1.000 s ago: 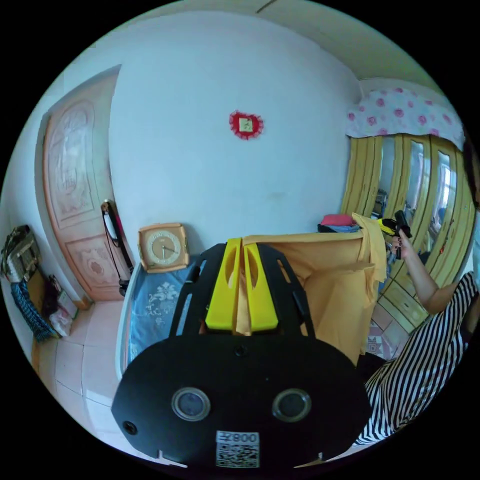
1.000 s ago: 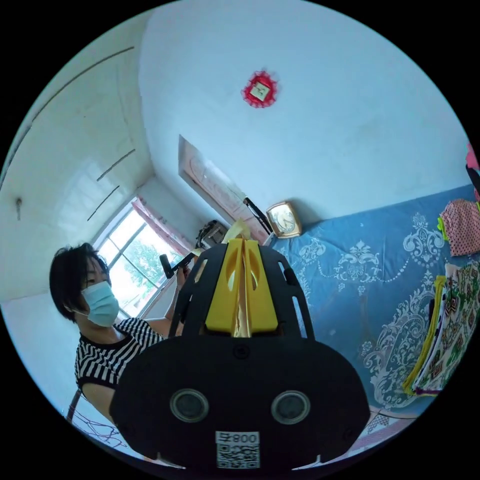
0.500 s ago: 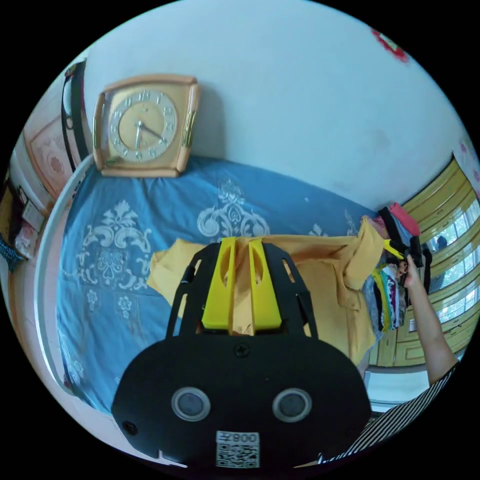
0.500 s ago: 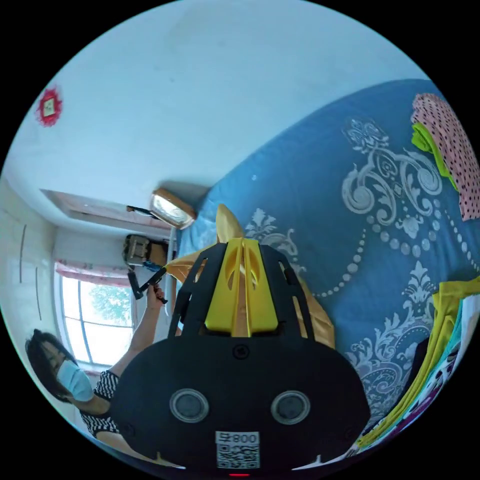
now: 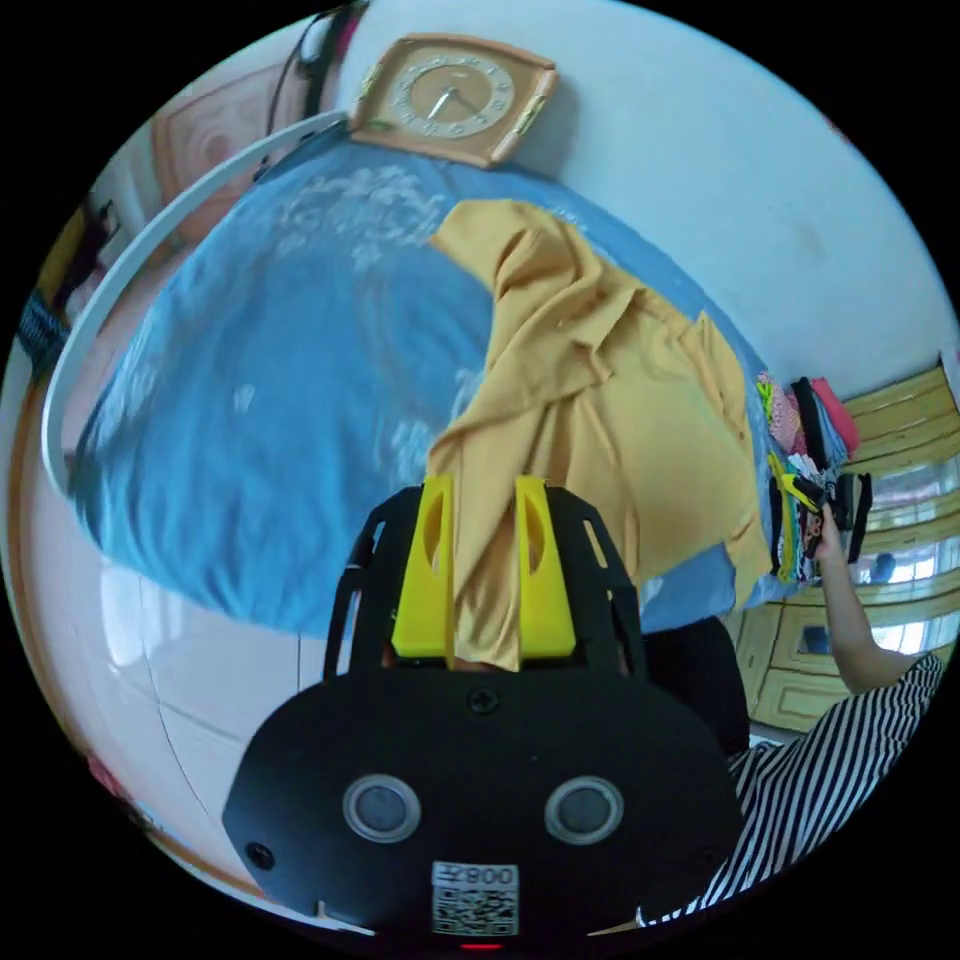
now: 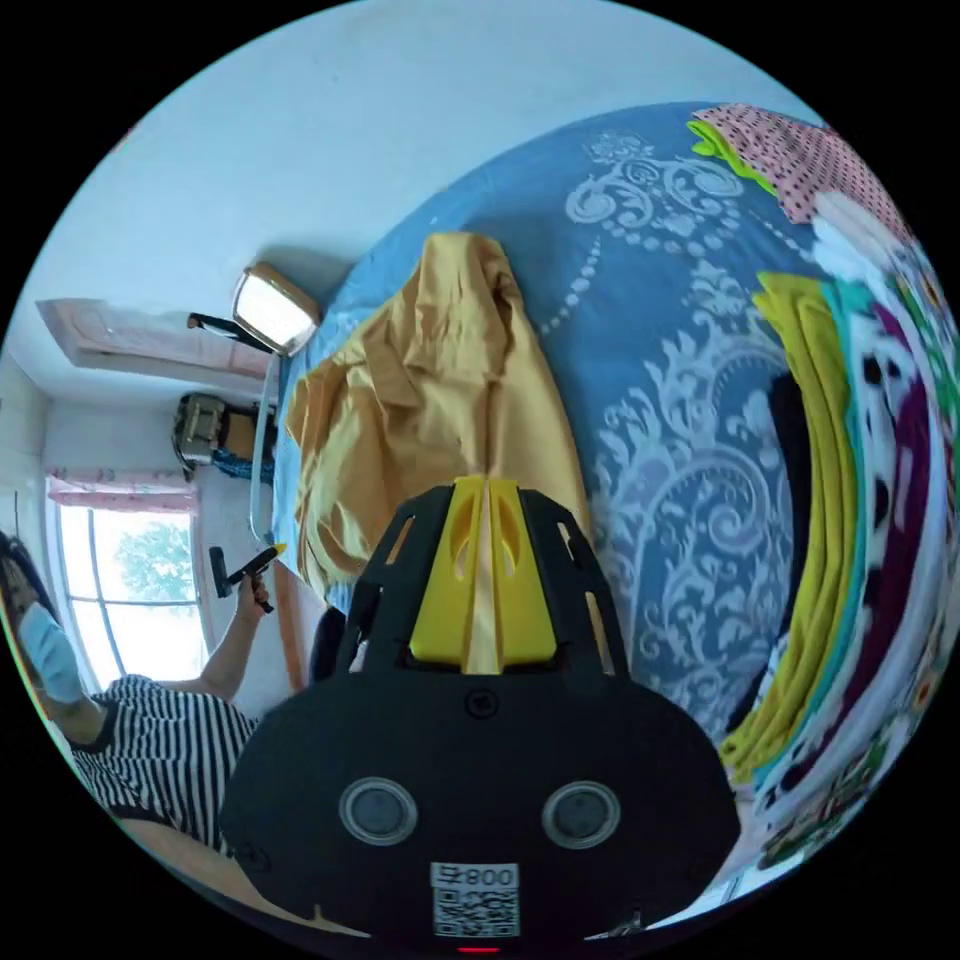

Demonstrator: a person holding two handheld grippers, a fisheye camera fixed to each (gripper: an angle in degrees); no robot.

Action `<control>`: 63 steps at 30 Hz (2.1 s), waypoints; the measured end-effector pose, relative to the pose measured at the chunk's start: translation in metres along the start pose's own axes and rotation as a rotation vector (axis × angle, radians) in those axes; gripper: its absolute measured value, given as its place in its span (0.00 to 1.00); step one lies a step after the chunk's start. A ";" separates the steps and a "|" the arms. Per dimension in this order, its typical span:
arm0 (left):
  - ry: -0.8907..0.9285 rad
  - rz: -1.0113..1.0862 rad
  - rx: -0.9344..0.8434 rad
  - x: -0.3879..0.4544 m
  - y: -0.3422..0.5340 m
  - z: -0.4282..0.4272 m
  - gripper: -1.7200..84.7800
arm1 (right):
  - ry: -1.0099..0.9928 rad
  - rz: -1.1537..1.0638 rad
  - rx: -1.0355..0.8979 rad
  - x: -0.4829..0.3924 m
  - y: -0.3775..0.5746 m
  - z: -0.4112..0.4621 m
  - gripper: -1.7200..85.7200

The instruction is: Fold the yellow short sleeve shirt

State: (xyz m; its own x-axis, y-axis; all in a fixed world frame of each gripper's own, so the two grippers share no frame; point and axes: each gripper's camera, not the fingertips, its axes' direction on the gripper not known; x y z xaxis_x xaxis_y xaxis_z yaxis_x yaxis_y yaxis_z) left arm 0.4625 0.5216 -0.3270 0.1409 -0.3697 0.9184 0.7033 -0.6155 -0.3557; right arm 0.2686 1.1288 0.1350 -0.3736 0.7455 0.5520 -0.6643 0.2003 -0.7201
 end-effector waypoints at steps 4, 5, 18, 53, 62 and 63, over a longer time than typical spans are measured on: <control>0.009 -0.110 -0.057 -0.025 0.022 0.008 0.14 | 0.100 0.058 -0.006 -0.014 0.040 -0.002 0.08; 0.027 -0.123 -0.080 -0.028 0.020 0.014 0.14 | 0.114 0.074 -0.002 -0.019 0.046 -0.001 0.09; -0.065 -0.099 0.020 -0.015 -0.050 -0.025 0.03 | 0.113 0.206 -0.103 -0.077 0.048 0.045 0.04; 0.024 0.403 -0.282 0.129 -0.101 0.080 0.02 | 0.370 -0.468 -0.453 -0.405 0.030 0.041 0.03; -0.023 0.441 -0.358 0.140 -0.083 0.093 0.06 | 0.433 -0.376 -0.509 -0.403 0.052 0.033 0.04; -0.007 0.444 -0.332 0.141 -0.084 0.085 0.07 | 0.422 -0.365 -0.490 -0.404 0.051 0.027 0.04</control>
State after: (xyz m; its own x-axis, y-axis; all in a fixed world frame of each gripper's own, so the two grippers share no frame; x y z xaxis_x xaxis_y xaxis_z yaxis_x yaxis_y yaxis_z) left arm 0.4829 0.5801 -0.1528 0.3793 -0.6400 0.6682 0.3179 -0.5881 -0.7437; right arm 0.3682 0.8210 -0.1131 0.1619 0.7381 0.6550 -0.2966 0.6694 -0.6811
